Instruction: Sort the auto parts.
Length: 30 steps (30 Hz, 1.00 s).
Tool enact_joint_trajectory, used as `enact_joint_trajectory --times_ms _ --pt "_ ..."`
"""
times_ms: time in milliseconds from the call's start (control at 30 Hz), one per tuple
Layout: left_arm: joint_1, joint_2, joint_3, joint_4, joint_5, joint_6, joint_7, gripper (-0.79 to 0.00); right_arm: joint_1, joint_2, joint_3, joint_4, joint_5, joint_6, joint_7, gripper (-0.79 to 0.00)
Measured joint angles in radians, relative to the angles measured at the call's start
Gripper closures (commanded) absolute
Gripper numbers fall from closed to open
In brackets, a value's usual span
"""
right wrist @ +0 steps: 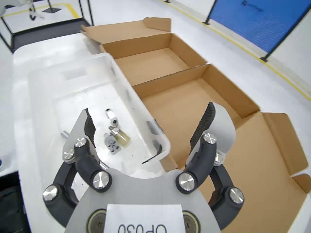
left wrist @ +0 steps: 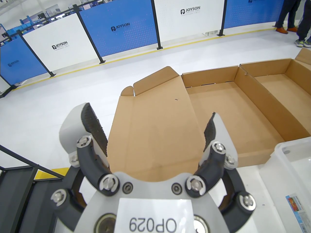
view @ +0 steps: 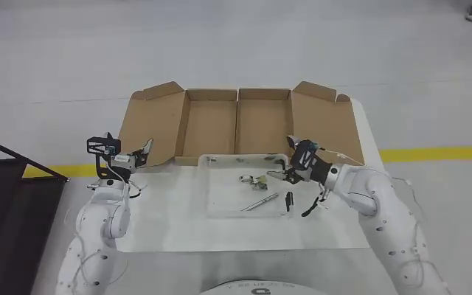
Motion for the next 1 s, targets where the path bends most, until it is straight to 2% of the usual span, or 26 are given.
enact_joint_trajectory --times_ms 67,167,433,533,667,867,1000 --pt "0.000 0.000 0.000 0.000 0.000 0.000 0.000 -0.785 0.029 0.001 -0.024 0.026 0.042 -0.044 0.047 -0.517" --pt "0.000 0.000 0.000 0.000 0.000 0.000 0.000 -0.785 0.074 -0.001 -0.077 0.065 0.073 -0.050 0.122 -0.480" --pt "0.000 0.000 0.000 0.000 0.000 0.000 0.000 -0.785 0.218 -0.021 -0.247 0.200 0.112 -0.004 0.289 -0.434" --pt "0.000 0.000 0.000 0.000 0.000 0.000 0.000 -0.785 0.259 -0.029 -0.293 0.238 0.127 0.014 0.318 -0.480" --pt "0.000 0.000 0.000 0.000 0.000 0.000 0.000 -0.785 0.297 -0.036 -0.341 0.274 0.140 0.021 0.347 -0.483" --pt "0.000 0.000 0.000 0.000 0.000 0.000 0.000 -0.785 0.347 -0.048 -0.408 0.324 0.145 0.031 0.371 -0.453" --pt "0.000 0.000 0.000 0.000 0.000 0.000 0.000 -0.785 0.378 -0.055 -0.442 0.359 0.142 0.041 0.377 -0.388"
